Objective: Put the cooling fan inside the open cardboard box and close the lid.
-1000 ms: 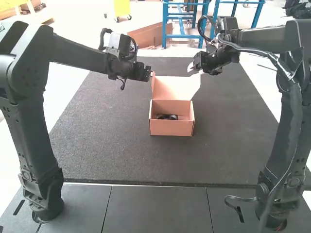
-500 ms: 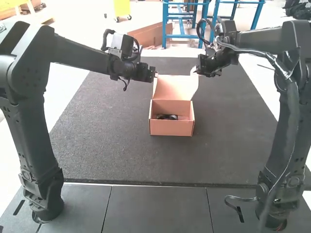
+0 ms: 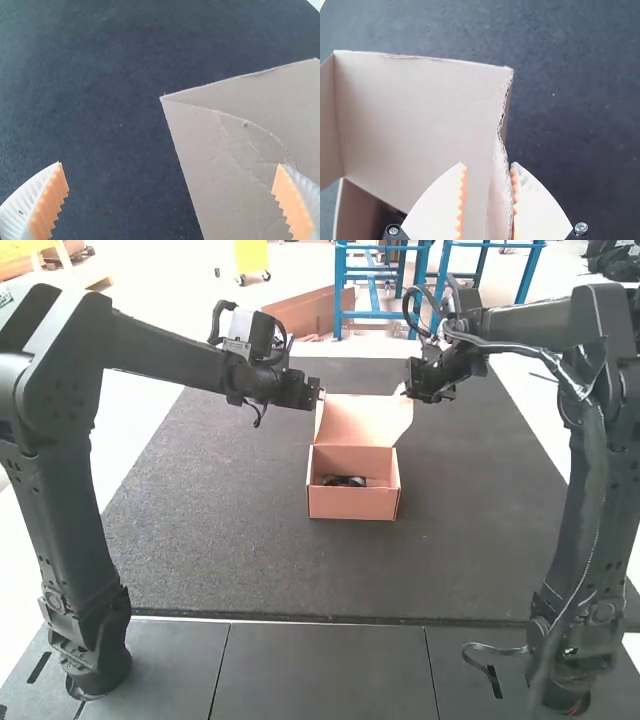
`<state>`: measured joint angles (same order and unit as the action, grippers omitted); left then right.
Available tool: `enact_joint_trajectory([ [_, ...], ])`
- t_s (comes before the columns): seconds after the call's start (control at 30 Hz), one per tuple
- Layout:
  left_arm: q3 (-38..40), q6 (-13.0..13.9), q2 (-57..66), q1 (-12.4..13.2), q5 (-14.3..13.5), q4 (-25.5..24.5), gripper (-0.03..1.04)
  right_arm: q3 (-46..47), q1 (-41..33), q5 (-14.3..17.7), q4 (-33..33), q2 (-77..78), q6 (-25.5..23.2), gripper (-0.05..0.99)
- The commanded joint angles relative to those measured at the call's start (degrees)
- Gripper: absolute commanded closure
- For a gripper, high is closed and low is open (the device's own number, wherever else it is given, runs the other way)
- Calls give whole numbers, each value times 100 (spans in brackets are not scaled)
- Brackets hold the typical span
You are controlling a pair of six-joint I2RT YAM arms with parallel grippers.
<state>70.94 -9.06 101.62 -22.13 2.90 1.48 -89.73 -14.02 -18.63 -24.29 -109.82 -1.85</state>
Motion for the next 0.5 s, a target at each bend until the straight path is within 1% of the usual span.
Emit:
enact_joint_trajectory([
  [0.0, 113, 18, 42, -28, 71, 63, 4, -325, 101, 141, 30, 84, 70, 70],
  [0.47, 113, 53, 42, -11, 71, 81, 4, -352, 128, 149, -242, 84, 185, 70],
])
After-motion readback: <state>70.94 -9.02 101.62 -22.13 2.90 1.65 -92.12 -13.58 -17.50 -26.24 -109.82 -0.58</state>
